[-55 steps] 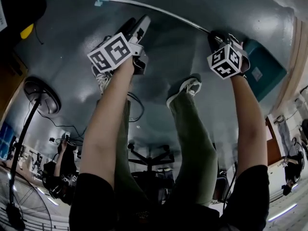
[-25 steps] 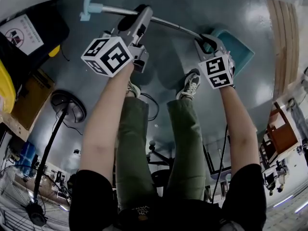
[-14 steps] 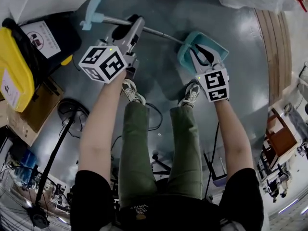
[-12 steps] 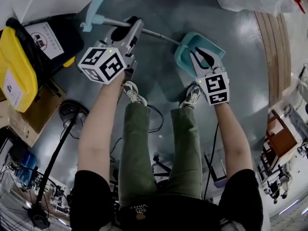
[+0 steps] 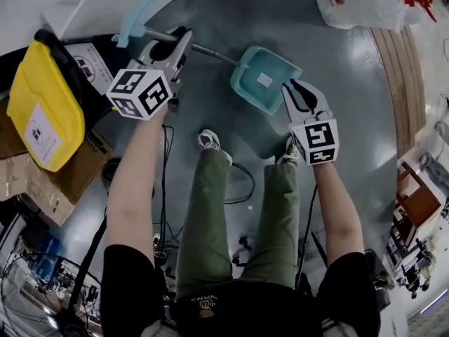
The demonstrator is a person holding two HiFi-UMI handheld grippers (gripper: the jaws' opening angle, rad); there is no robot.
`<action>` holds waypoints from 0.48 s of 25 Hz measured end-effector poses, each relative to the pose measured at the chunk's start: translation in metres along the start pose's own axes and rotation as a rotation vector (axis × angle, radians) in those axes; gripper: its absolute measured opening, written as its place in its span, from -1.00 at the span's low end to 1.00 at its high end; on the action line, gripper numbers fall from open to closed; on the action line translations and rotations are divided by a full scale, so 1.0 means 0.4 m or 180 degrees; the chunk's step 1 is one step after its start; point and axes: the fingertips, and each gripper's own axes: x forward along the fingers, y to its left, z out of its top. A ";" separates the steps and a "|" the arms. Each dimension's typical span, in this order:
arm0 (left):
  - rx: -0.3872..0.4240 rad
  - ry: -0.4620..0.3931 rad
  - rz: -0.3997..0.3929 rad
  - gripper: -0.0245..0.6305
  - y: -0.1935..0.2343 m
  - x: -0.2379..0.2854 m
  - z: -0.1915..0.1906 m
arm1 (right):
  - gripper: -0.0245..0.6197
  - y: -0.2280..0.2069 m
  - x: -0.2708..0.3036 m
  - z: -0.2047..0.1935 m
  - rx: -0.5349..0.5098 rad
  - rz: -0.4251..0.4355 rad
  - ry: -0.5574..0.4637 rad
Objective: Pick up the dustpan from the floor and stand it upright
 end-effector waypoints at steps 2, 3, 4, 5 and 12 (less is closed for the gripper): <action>0.0114 0.0016 -0.0009 -0.54 0.029 -0.013 0.032 | -0.70 0.020 0.003 0.022 0.0022 -0.0040 -0.0019; 0.0173 0.0022 -0.0015 -0.54 0.043 -0.019 0.048 | -0.70 0.030 0.006 0.032 0.0031 -0.0061 -0.0023; 0.0232 0.0030 -0.0021 -0.54 0.057 -0.024 0.063 | -0.70 0.039 0.009 0.041 0.0044 -0.0082 -0.0021; 0.0289 0.0041 -0.0026 -0.54 0.072 -0.030 0.076 | -0.70 0.049 0.012 0.050 0.0062 -0.0103 -0.0020; 0.0661 0.0173 -0.0083 -0.54 0.170 -0.054 0.157 | -0.70 0.105 0.028 0.117 0.0112 -0.0147 -0.0117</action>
